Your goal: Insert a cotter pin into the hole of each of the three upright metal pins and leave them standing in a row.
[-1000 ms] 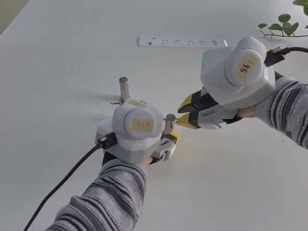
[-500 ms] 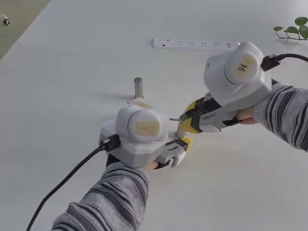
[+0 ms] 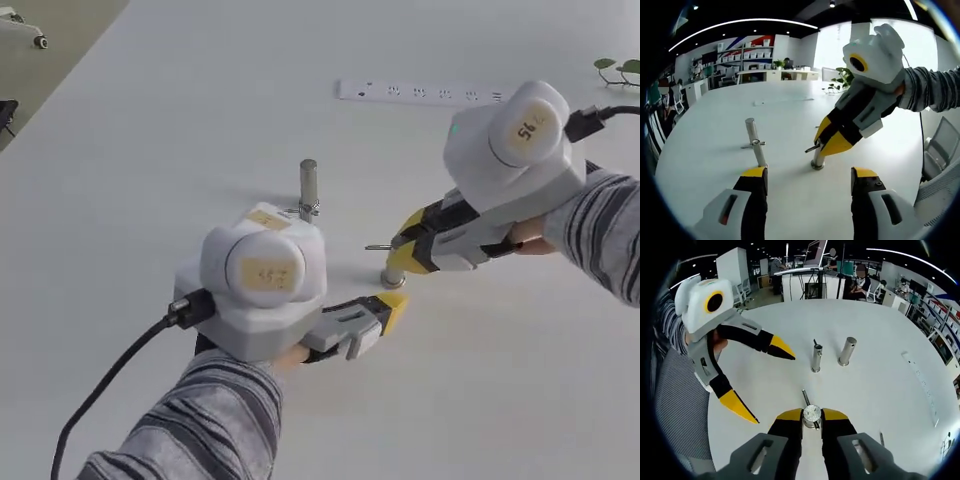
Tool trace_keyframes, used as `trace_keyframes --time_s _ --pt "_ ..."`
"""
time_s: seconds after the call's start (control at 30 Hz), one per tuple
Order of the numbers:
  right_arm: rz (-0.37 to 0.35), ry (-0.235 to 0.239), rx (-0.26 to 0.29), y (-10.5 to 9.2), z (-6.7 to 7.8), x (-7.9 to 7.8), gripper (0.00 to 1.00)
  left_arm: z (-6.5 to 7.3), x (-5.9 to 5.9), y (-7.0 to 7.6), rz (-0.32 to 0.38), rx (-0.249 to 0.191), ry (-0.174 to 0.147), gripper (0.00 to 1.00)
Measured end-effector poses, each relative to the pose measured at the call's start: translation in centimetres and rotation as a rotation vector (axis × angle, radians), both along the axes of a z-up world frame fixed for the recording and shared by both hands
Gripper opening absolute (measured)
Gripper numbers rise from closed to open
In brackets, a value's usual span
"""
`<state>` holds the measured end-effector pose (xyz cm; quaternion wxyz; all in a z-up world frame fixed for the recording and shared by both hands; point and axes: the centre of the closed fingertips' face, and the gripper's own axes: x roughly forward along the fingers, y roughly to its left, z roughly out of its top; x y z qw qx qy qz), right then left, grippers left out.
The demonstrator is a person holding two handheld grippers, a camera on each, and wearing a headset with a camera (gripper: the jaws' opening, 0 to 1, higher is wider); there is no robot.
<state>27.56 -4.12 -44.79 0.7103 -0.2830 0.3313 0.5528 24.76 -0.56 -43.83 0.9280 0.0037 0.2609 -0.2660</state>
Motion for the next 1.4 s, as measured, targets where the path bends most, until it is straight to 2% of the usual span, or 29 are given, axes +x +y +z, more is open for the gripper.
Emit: trace_keyframes --time_s 0.27,0.4,0.5,0.6,0.63,0.73,0.93,1.17,1.27,1.4 --pt "-0.017 0.003 -0.001 0.6 0.4 1.4 0.08 1.0 0.1 1.8 0.024 -0.005 -0.018 0.80" --pt "-0.023 0.008 0.003 1.0 0.5 2.0 0.08 1.4 -0.1 2.6 0.031 -0.016 -0.011 0.81" --pt "-0.020 0.010 -0.004 1.2 0.4 2.2 0.08 1.8 -0.2 3.4 0.044 -0.016 -0.021 0.84" --pt "-0.025 0.009 -0.007 1.3 0.3 2.6 0.08 2.1 -0.3 4.0 0.055 -0.029 -0.023 0.88" --pt "-0.026 0.009 -0.006 1.3 0.3 2.7 0.08 2.3 -0.2 4.1 0.064 -0.041 -0.033 0.89" --pt "-0.036 0.017 0.000 1.4 0.3 3.1 0.08 2.6 -0.4 4.4 0.071 -0.044 -0.045 0.94" --pt "-0.004 0.018 -0.016 1.5 0.1 3.0 0.08 2.9 -0.6 4.7 0.071 -0.040 -0.064 0.99" --pt "-0.007 0.024 -0.012 1.5 0.1 3.0 0.08 2.8 -0.8 5.0 0.079 -0.058 -0.060 0.99" --pt "-0.041 0.032 -0.001 1.5 0.2 3.3 0.08 2.7 -0.9 5.2 0.080 -0.044 -0.058 0.99" --pt "-0.043 0.030 0.001 1.6 0.2 3.3 0.08 2.6 -1.0 5.3 0.081 -0.042 -0.053 0.99"
